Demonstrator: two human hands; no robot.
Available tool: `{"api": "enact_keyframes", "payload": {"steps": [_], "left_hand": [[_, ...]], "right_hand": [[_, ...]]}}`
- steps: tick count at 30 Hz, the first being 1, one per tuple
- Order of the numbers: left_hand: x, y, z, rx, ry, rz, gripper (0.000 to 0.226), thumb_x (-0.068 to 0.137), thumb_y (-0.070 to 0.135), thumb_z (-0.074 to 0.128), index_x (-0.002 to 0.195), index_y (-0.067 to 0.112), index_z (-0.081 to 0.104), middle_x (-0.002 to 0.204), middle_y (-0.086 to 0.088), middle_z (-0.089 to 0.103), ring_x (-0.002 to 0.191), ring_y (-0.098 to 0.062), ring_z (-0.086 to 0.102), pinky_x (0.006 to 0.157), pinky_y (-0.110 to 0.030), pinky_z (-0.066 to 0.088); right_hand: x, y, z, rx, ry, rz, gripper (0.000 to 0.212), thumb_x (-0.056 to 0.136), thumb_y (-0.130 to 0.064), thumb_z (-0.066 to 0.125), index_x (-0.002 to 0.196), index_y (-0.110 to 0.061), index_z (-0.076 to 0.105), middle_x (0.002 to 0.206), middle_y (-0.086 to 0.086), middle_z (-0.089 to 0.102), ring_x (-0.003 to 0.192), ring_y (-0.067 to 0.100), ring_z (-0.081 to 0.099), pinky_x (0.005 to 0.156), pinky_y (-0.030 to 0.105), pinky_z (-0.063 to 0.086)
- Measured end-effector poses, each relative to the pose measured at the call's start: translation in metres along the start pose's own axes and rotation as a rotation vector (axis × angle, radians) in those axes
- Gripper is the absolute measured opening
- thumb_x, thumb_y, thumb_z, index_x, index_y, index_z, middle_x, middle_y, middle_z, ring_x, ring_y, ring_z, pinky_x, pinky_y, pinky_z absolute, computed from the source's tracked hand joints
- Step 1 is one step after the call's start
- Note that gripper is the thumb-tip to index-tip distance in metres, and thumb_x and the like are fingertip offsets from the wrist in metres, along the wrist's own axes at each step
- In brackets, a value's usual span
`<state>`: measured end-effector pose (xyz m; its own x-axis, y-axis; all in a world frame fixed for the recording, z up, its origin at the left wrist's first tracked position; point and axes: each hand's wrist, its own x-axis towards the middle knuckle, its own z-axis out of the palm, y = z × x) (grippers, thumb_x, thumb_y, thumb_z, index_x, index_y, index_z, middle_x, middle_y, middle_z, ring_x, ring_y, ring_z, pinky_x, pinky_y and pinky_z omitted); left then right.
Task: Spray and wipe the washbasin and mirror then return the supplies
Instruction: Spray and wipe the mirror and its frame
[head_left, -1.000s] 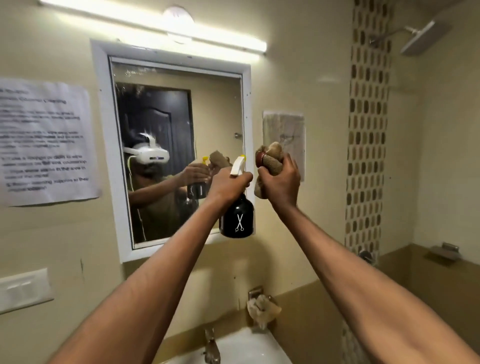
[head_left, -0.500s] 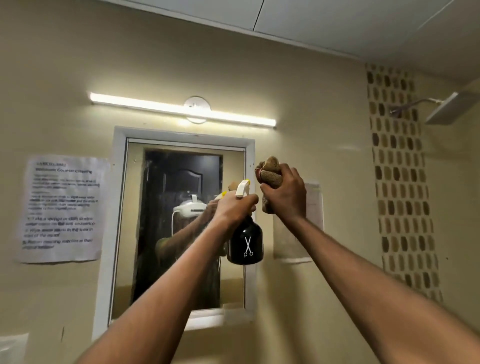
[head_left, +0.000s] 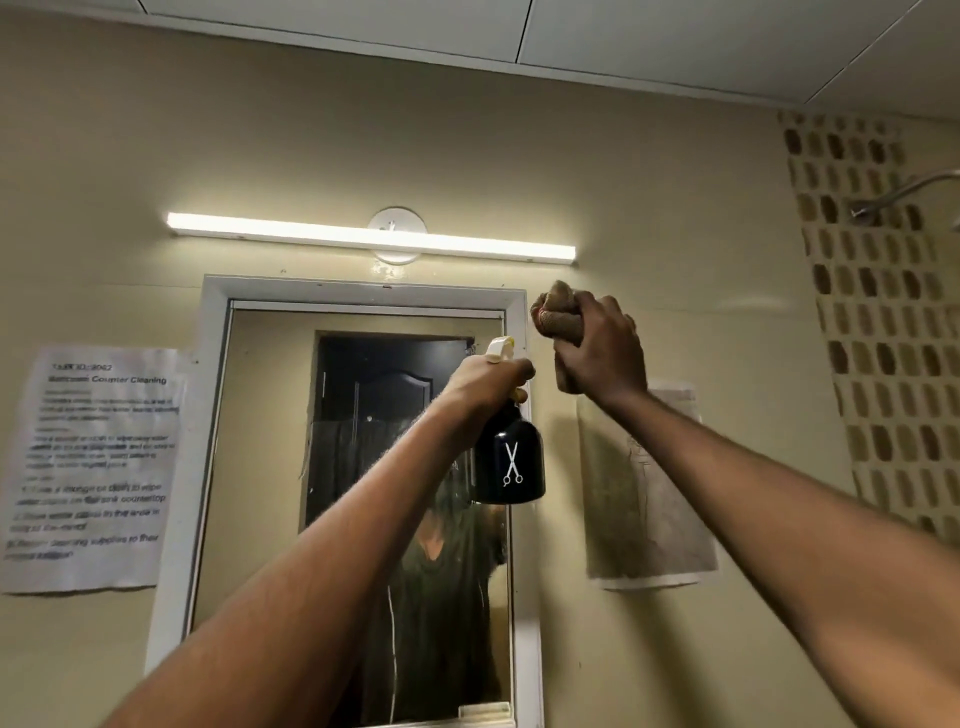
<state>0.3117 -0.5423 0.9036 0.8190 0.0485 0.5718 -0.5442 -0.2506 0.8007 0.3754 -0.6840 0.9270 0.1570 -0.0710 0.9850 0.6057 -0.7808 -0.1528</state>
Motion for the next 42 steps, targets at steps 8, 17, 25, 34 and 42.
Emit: {"api": "enact_keyframes", "payload": {"steps": [8,17,25,34,42], "left_hand": [[0.036,0.007,0.014,-0.025,0.016,0.012,0.008,0.083,0.017,0.061,0.082,0.011,0.057,0.08,-0.011,0.056,0.072,-0.023,0.052,0.066,-0.031,0.043],[0.055,0.01,0.024,0.038,0.206,0.057,0.007,0.079,0.015,0.059,0.077,0.008,0.061,0.067,-0.006,0.06,0.056,-0.016,0.055,0.048,-0.019,0.045],[0.051,0.014,0.03,0.002,0.064,-0.013,0.01,0.085,0.014,0.06,0.091,0.008,0.056,0.078,-0.006,0.056,0.064,-0.015,0.055,0.056,-0.024,0.045],[0.028,-0.022,0.028,-0.04,-0.002,-0.149,0.007,0.086,0.009,0.057,0.092,0.007,0.055,0.078,-0.009,0.054,0.07,-0.021,0.055,0.076,-0.035,0.045],[0.019,-0.024,0.022,-0.049,0.009,-0.091,0.005,0.089,0.013,0.057,0.09,0.01,0.053,0.086,-0.01,0.055,0.074,-0.018,0.055,0.072,-0.031,0.047]], "right_hand": [[0.06,0.002,0.012,-0.069,-0.011,-0.146,0.048,0.081,-0.019,0.068,0.127,-0.02,0.052,0.121,0.013,0.055,0.107,0.037,0.053,0.08,0.038,0.045],[0.075,0.011,0.028,-0.039,-0.059,-0.231,0.043,0.078,-0.026,0.068,0.119,-0.023,0.055,0.114,0.01,0.057,0.103,0.036,0.054,0.076,0.036,0.042],[0.084,0.012,0.028,-0.097,-0.08,-0.351,0.042,0.08,-0.027,0.067,0.121,-0.025,0.057,0.112,0.01,0.058,0.101,0.036,0.055,0.075,0.037,0.044],[0.065,0.02,0.024,-0.148,-0.246,-0.595,0.033,0.083,-0.027,0.065,0.115,-0.019,0.059,0.107,0.012,0.058,0.093,0.032,0.055,0.066,0.031,0.034],[0.091,0.01,0.026,-0.14,-0.205,-0.506,0.03,0.081,-0.031,0.065,0.107,-0.018,0.059,0.105,0.014,0.056,0.098,0.038,0.055,0.069,0.035,0.037]]}}
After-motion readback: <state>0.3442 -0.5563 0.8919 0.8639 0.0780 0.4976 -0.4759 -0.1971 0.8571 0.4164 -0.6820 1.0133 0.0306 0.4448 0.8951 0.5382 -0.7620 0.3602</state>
